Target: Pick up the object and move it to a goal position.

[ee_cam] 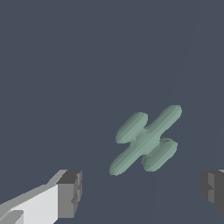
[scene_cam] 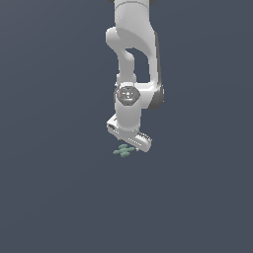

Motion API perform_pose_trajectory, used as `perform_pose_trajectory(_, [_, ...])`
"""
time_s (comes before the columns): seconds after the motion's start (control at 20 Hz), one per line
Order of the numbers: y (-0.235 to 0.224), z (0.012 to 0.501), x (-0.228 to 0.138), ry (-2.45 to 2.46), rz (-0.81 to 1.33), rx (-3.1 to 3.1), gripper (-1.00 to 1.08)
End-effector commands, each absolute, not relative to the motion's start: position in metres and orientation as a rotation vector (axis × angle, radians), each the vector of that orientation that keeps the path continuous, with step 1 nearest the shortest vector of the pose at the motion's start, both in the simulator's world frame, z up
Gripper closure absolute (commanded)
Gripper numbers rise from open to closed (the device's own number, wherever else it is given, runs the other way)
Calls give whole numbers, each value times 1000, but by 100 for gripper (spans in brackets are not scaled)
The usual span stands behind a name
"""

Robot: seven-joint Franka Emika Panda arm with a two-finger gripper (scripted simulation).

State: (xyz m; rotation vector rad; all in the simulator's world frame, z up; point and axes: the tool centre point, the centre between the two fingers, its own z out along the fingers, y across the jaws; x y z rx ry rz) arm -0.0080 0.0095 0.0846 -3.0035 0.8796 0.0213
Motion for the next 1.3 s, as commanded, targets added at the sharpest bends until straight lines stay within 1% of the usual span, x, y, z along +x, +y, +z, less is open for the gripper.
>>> perform_pose_trajectory(0.0, [3, 78, -8, 975, 14, -2978, -92])
perform_pose_trajectory(0.4, [-10, 67, -9, 1143, 2, -2925, -92])
perform_pose_trajectory(0.8, [-11, 63, -10, 1156, 1, -2921, -92])
perform_pose_trajectory(1.25, [-12, 25, -11, 1163, 0, -2918, -92])
